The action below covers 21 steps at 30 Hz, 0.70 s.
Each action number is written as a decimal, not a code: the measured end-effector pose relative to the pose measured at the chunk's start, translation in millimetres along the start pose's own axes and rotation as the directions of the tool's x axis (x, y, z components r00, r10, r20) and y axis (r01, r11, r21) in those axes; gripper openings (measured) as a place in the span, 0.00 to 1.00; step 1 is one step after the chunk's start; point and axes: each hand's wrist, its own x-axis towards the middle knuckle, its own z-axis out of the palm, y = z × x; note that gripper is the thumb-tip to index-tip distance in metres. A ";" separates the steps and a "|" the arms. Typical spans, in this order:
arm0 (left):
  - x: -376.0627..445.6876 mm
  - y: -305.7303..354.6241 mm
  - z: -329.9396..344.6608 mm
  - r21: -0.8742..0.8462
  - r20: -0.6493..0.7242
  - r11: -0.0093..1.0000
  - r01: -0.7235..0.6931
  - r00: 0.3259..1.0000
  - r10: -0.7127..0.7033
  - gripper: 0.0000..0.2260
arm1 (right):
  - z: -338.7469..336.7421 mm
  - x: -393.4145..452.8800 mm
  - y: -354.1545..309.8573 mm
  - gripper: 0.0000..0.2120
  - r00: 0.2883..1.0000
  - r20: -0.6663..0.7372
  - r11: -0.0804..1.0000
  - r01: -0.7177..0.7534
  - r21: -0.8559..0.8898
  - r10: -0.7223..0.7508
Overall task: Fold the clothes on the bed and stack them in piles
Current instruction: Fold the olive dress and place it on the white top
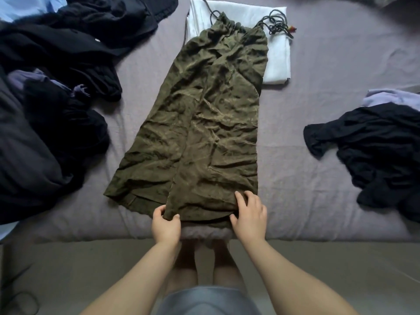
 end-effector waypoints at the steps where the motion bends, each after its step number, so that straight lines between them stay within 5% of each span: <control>1: 3.9 -1.7 -3.2 -0.004 0.028 1.000 0.003 1.000 -0.002 0.13 | -1.2 1.1 1.5 0.34 1.000 0.024 1.000 0.013 -0.006 -0.012; 5: 17.2 -6.3 -13.5 0.059 0.111 0.998 0.003 0.994 -0.009 0.14 | -3.4 -3.0 15.6 0.30 0.998 0.055 0.999 0.034 -0.006 -0.034; 8: 21.7 -8.0 -15.7 0.137 0.165 0.990 -0.037 0.986 0.014 0.13 | 1.0 -18.3 33.8 0.38 0.997 -0.008 0.997 0.077 -0.013 -0.077; 12: 21.4 -0.2 -17.7 0.274 0.166 0.958 -0.086 0.985 0.041 0.13 | 0.1 -36.3 41.2 0.45 0.942 0.092 0.945 0.326 -0.016 -0.323; 15: 17.4 18.0 -23.0 0.391 0.018 0.911 -0.128 0.991 0.131 0.19 | 0.4 -31.4 31.9 0.38 0.851 0.154 0.859 0.511 -0.029 -0.502; 21: 47.1 52.8 -44.5 0.469 -0.287 0.844 -0.260 0.859 0.424 0.30 | -18.3 25.9 -33.2 0.26 0.852 -0.032 0.850 0.523 0.069 -0.522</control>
